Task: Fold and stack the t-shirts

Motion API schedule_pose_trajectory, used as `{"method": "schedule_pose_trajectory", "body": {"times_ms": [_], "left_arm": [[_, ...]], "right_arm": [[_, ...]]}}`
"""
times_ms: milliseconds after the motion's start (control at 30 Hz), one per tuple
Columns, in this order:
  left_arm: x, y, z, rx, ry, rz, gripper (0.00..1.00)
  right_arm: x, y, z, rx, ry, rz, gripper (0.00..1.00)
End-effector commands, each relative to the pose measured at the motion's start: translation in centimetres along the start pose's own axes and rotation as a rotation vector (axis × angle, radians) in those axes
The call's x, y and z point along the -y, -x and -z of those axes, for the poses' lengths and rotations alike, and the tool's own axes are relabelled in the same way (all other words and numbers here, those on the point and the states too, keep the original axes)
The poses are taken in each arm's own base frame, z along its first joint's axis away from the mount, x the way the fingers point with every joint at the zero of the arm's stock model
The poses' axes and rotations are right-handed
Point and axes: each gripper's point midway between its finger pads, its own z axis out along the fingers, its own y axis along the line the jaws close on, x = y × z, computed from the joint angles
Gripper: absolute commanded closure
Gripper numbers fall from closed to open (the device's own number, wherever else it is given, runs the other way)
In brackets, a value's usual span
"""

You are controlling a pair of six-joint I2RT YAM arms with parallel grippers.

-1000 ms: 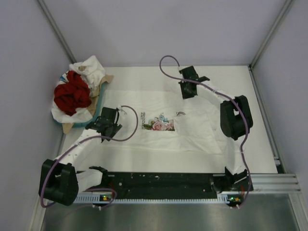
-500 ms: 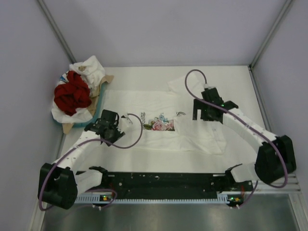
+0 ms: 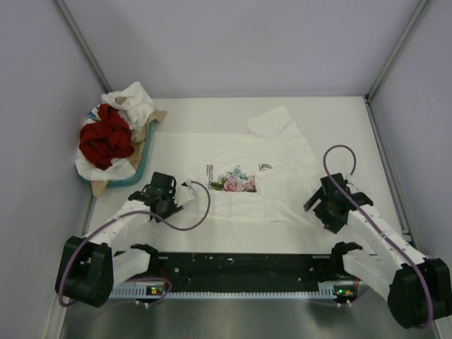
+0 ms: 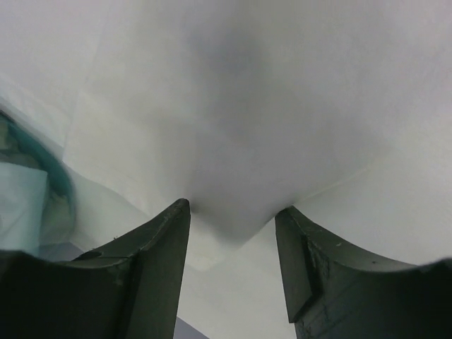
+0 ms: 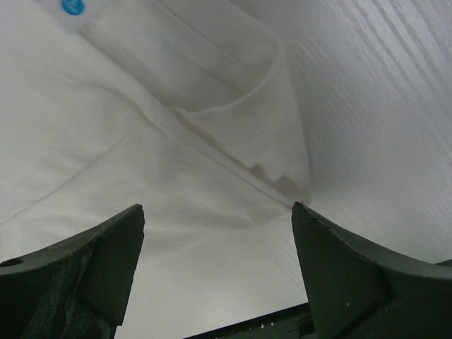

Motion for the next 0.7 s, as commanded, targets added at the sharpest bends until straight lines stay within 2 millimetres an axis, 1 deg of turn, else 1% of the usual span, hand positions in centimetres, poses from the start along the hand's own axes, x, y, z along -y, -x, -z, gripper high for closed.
{"method": "schedule_pose_trajectory", "body": {"times_ms": [0,67,133,167,200,233,267,300,367,433,467,500,600,667], "left_arm": [[-0.8,0.7,-0.9,0.045,0.063,0.017,0.52],[-0.7,0.7,-0.9,0.055,0.069,0.024,0.68],[-0.2,0.7,-0.8,0.066,0.049,0.025,0.82],[0.3,0.6,-0.8,0.063,0.031,0.024,0.9],[0.6,0.4,-0.8,0.06,0.019,0.025,1.0],[0.9,0.2,-0.8,0.053,0.006,0.031,1.0],[1.2,0.0,-0.6,0.046,-0.009,0.032,1.0],[1.7,-0.1,-0.4,0.041,-0.038,0.038,1.0],[3.0,0.2,0.5,0.059,-0.118,0.032,1.0],[5.1,0.8,1.7,0.1,-0.243,-0.002,1.0],[6.5,1.0,2.4,0.122,-0.319,-0.021,1.0],[7.3,1.1,3.0,0.129,-0.364,-0.041,1.0],[7.8,1.3,3.8,0.119,-0.39,-0.102,1.0],[8.7,1.6,4.6,0.12,-0.436,-0.153,1.0]], "right_arm": [[1.9,-1.0,-0.9,-0.009,-0.061,-0.18,0.18],[2.7,-1.1,-1.8,-0.01,-0.088,-0.203,0.26],[2.9,-1.2,-2.5,-0.035,-0.086,-0.224,0.43],[2.7,-1.0,-2.8,-0.041,-0.071,-0.223,0.58],[3.0,-0.9,-3.0,-0.039,-0.075,-0.243,0.85],[3.4,-0.8,-3.1,-0.037,-0.081,-0.266,0.93],[4.0,-0.6,-3.2,-0.032,-0.089,-0.304,0.98],[4.3,-0.3,-3.2,-0.027,-0.085,-0.337,1.0],[4.8,0.4,-3.1,-0.011,-0.074,-0.404,1.0],[5.5,1.1,-3.0,0.015,-0.083,-0.466,1.0],[6.0,1.6,-2.8,0.036,-0.102,-0.506,1.0],[6.6,2.0,-2.6,0.051,-0.122,-0.539,1.0],[8.1,3.5,-1.9,0.106,-0.185,-0.621,1.0],[8.7,4.3,-1.2,0.135,-0.214,-0.655,1.0]]}}
